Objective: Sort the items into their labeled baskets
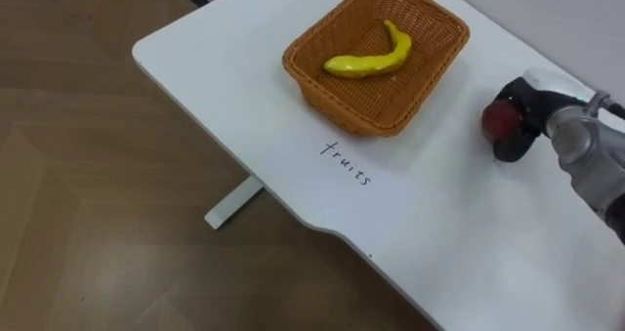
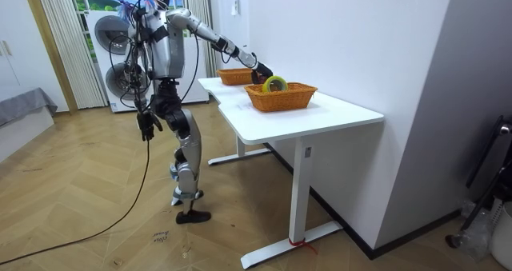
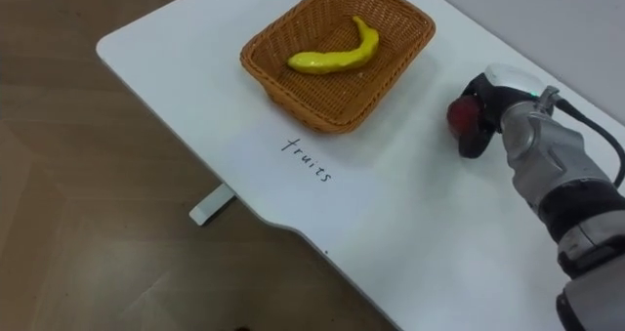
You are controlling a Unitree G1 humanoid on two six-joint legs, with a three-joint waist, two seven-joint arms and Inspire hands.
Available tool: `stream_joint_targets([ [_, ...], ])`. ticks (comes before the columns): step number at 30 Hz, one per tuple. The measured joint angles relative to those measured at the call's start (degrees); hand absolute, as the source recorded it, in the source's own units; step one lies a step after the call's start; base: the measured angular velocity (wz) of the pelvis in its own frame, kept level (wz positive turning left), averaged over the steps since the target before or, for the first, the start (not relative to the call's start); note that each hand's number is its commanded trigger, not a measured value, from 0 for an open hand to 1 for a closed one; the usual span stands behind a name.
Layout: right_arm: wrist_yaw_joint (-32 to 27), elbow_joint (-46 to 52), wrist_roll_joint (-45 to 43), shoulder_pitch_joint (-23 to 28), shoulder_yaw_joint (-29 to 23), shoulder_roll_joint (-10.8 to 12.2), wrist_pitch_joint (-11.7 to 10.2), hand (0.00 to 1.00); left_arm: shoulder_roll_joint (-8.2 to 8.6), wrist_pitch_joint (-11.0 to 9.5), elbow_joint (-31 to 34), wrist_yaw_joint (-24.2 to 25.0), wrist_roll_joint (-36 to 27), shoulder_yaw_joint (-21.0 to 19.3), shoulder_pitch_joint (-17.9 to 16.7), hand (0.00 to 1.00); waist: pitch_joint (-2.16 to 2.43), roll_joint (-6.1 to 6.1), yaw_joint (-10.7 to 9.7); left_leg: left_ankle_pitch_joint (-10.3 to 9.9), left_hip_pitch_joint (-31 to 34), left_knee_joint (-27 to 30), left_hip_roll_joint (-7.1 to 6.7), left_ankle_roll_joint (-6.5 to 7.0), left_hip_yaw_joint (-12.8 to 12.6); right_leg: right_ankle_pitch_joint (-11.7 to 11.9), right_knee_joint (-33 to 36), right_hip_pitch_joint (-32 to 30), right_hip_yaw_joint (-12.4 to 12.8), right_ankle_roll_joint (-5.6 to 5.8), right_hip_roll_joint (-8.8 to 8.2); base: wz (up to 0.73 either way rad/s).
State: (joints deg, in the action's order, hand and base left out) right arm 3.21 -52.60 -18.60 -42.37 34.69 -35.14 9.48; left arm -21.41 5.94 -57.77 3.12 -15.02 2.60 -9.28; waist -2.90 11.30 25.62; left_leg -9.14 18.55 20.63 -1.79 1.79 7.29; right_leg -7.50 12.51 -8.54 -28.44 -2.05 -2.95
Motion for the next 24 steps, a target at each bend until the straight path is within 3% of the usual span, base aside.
stream_joint_targets([
  [15,0.76,0.24,0.69,0.14,0.04,-0.60,0.33,1.00,0.02,-0.03,-0.60,0.01,-0.26,0.00,1.01,0.00,-0.01,-0.04,-0.10,-0.21,-0.10,0.08,0.02,-0.09,-0.09,0.02,0.01,0.28,0.03,0.01,0.18,0.00],
  [20,0.74,0.08,4.80,0.29,0.03,-0.92,0.34,1.00,0.00,-0.19,-0.11,-0.04,-0.62,-0.05,0.95,0.00,0.04,-0.01,-0.25,-0.18,-0.60,0.06,0.07,0.13,-0.21,0.02,-0.06,0.69,0.06,0.04,0.08,-0.01],
  [24,1.33,1.64,5.88,1.10,-0.50,-1.39,-0.69,1.00,-0.08,-1.00,-0.80,-0.09,-0.05,-1.29,0.86,0.00,0.32,0.36,-0.90,-0.02,-1.43,-1.01,-0.04,0.12,-0.35,-0.05,-0.09,0.93,1.74,0.15,0.08,-0.02],
])
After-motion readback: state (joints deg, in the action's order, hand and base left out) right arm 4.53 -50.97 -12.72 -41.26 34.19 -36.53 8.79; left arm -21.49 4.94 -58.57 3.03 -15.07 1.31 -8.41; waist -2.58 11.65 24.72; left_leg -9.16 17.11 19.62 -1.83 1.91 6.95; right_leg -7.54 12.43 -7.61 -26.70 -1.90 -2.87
